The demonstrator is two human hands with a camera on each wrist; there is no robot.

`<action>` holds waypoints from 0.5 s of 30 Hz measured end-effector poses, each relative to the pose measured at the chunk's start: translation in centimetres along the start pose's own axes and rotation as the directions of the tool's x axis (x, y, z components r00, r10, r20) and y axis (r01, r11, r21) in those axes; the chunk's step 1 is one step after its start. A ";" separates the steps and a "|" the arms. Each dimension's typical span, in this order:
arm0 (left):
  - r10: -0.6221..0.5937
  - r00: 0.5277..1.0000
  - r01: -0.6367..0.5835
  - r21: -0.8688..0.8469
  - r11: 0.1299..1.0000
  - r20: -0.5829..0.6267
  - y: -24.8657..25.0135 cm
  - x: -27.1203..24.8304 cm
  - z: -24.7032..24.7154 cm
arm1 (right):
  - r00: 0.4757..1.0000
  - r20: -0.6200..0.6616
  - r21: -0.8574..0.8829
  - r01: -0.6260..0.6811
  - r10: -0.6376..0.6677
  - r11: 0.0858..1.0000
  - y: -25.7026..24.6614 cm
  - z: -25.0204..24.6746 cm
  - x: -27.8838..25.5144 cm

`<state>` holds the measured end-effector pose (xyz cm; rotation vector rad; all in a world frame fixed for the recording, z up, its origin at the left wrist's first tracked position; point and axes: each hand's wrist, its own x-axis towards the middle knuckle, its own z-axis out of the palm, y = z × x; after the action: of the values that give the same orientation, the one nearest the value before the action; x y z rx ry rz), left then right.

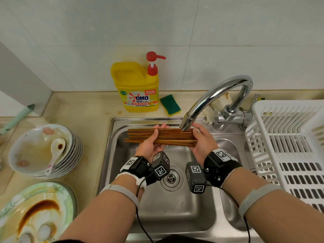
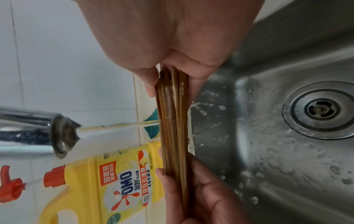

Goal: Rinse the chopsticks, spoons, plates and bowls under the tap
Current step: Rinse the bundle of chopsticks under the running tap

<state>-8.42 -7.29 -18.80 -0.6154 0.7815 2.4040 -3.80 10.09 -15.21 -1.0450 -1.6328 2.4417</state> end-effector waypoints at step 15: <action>-0.035 0.999 0.034 0.041 0.999 0.034 -1.2 1.1 0.9 | 0.983 0.069 0.017 -0.173 0.171 0.985 -2.6 -1.6 -1.2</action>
<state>-8.74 -5.53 -19.23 -0.5652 0.7967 2.3552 -2.85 12.08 -12.77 -1.1592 -1.5917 2.6241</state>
